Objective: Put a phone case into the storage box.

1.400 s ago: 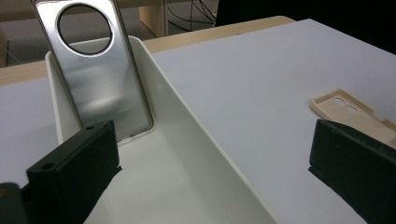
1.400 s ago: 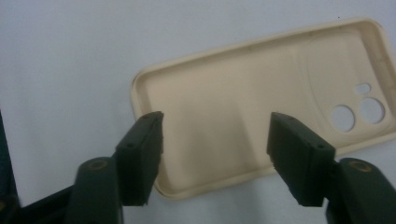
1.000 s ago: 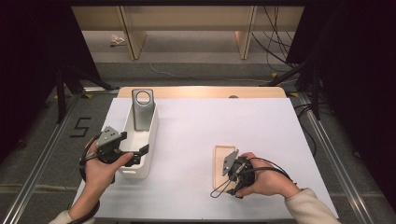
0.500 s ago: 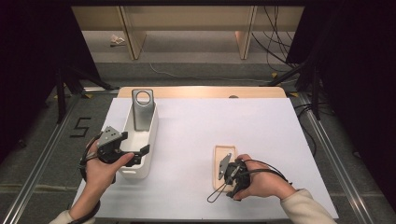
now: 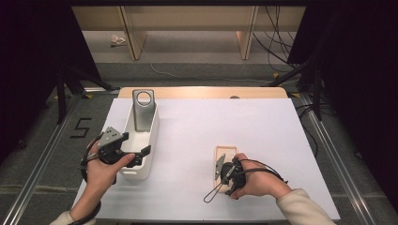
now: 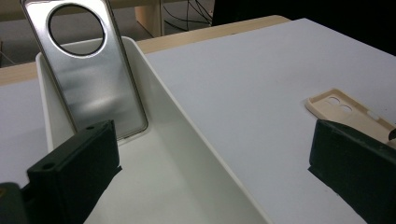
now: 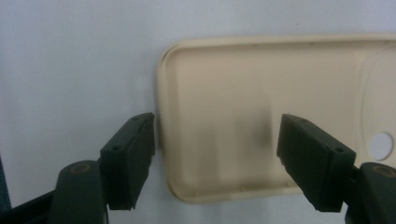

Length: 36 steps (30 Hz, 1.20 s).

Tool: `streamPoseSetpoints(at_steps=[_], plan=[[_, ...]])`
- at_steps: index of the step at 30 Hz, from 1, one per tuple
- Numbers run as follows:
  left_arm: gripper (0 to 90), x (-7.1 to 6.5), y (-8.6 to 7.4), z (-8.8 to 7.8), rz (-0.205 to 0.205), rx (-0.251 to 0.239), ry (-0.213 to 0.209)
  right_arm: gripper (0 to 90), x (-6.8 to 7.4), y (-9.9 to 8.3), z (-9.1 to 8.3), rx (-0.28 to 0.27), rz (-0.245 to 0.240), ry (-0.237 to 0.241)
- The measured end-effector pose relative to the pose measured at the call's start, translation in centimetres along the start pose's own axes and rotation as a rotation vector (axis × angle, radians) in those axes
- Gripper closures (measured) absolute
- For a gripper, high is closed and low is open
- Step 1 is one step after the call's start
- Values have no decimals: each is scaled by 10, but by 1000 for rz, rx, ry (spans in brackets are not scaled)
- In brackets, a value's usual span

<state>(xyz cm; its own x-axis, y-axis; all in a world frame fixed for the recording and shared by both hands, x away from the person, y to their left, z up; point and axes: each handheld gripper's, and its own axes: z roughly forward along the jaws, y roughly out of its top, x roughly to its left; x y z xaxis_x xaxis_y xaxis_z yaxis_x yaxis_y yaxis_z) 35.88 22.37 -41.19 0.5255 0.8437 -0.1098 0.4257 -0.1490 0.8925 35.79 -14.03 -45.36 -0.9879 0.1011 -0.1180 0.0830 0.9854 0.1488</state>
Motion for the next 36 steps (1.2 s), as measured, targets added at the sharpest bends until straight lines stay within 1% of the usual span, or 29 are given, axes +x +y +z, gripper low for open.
streamPoseSetpoints(at_steps=[1, 2, 3, 4, 7, 11, 13, 14, 15, 16, 18, 19, 21, 22, 25, 28, 29, 30, 36], plan=[[10, 0, 0, 0, 0, 0, 0, 293, 0, 1, 0, 3, 7, 6], [10, 0, 0, 0, -1, 0, 0, 301, 0, 3, 1, 0, -3, -2], [10, 0, 0, 0, -1, -1, 0, 304, 1, 4, 1, 10, 0, 6], [10, 0, 0, 0, -1, 0, 0, 304, 1, 5, 1, 13, -7, -6], [10, 0, 0, 0, 0, 2, -2, 310, 1, 5, 3, 22, -14, -2], [10, 0, 0, 0, -1, 2, -3, 316, 1, 6, 3, 33, -12, 3], [10, 0, -1, 1, -1, 3, -3, 323, 1, 6, 4, 29, -11, 2], [10, 0, -1, 1, -1, 4, -4, 331, 1, 6, 4, 33, -7, 9], [10, 0, -1, 1, -1, 4, -4, 339, 1, 7, 3, 41, -14, 14], [10, 0, -1, 1, 0, 4, -4, 349, 2, 8, 4, 41, -20, 8], [10, 0, 0, 1, -1, 3, -4, 391, 2, 9, 4, 45, -33, 18], [10, 0, -1, 1, -1, 3, -4, 413, 2, 10, 3, 55, -36, 26], [10, 0, -1, 1, -1, 3, -4, 458, 5, 11, 3, 57, -37, 32], [10, 0, -1, 1, 0, 3, -3, 483, 5, 11, 3, 57, -49, 36], [10, -1, -1, 1, 0, 3, -4, 549, 7, 12, 2, 63, -60, 42], [10, -1, -1, 1, 0, 4, -5, 584, 9, 12, 1, 71, -65, 48], [10, -1, -1, 1, 0, 4, -5, 592, 9, 12, 1, 68, -71, 47], [10, -1, -1, 1, 1, 6, -6, 601, 9, 12, 1, 66, -67, 46], [10, -1, -1, 2, 4, 8, -7, 654, 13, 14, 1, 82, -81, 40]])
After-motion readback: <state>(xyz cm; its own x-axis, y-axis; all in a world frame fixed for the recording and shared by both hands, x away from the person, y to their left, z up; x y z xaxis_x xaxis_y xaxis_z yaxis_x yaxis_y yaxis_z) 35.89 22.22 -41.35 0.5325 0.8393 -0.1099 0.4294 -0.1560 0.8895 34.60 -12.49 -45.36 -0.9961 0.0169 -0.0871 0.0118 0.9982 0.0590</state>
